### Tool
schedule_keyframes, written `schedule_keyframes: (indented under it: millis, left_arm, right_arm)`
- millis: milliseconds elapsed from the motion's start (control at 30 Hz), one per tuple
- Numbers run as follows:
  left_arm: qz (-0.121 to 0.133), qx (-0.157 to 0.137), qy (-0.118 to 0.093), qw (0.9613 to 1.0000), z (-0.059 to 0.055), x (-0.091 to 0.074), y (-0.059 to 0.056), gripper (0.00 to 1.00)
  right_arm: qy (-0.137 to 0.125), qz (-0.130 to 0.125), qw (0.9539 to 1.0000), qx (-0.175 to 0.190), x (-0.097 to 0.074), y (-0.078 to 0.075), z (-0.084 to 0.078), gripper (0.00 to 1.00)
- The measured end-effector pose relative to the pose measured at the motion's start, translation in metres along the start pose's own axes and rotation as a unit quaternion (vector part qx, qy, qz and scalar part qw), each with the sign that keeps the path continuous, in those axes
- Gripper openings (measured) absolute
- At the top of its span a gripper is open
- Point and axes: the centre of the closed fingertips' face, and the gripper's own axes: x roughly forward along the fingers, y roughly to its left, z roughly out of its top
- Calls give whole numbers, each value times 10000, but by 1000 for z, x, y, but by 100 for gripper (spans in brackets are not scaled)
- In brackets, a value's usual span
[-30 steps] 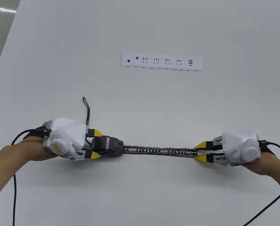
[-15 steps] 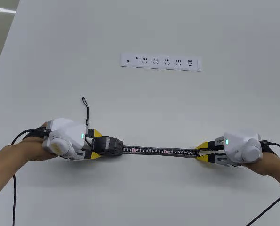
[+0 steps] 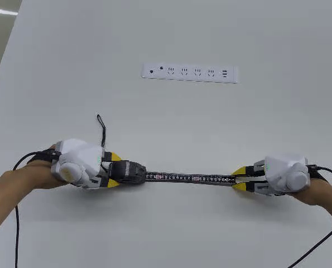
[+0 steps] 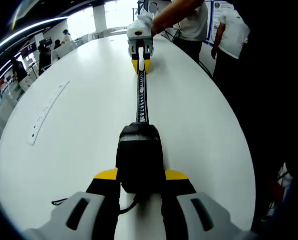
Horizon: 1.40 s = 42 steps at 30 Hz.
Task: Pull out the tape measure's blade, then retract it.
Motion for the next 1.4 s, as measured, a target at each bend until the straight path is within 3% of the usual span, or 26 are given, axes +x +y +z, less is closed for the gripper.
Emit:
schedule_keyframes:
  millis: [1033, 1133, 1400]
  left_arm:
    - [-8, 82, 73, 9999, 0, 1, 0, 28]
    - [8, 106, 76, 9999, 0, 1, 0, 29]
    - [52, 188, 79, 9998, 0, 0, 1, 29]
  right_arm:
    - [174, -26, 9996, -207, -1, 2, 0, 14]
    - [164, 29, 9997, -185, 2, 5, 1, 21]
    - [177, -22, 9997, -184, 2, 6, 4, 25]
